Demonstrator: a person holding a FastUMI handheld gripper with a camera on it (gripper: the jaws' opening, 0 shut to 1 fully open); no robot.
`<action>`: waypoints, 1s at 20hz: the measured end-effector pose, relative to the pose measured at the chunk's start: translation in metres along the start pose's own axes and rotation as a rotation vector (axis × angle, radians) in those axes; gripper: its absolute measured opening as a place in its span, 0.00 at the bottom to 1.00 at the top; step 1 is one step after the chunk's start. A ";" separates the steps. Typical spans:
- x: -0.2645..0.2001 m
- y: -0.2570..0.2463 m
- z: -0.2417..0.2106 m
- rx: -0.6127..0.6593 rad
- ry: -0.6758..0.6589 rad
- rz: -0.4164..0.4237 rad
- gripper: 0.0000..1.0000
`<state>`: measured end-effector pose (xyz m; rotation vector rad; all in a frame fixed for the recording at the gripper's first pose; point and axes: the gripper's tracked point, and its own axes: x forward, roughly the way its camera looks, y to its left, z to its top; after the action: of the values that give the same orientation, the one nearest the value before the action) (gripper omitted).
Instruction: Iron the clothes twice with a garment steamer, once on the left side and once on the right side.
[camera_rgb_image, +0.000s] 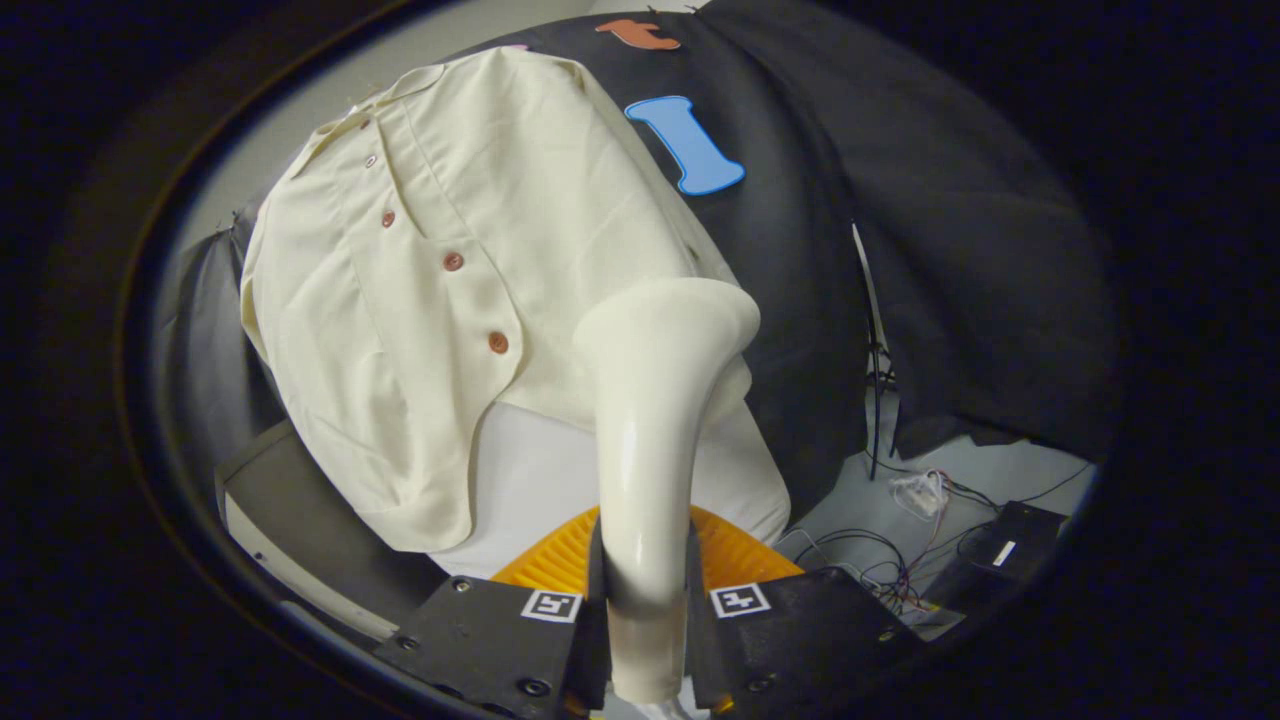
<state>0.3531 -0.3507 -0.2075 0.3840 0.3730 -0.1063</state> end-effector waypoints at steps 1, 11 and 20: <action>-0.001 0.000 -0.005 0.005 0.006 -0.001 0.32; -0.063 0.041 -0.015 -0.036 -0.083 0.017 0.33; -0.173 0.144 -0.017 -0.128 -0.173 0.150 0.32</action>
<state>0.2113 -0.2060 -0.1078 0.2726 0.1777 0.0310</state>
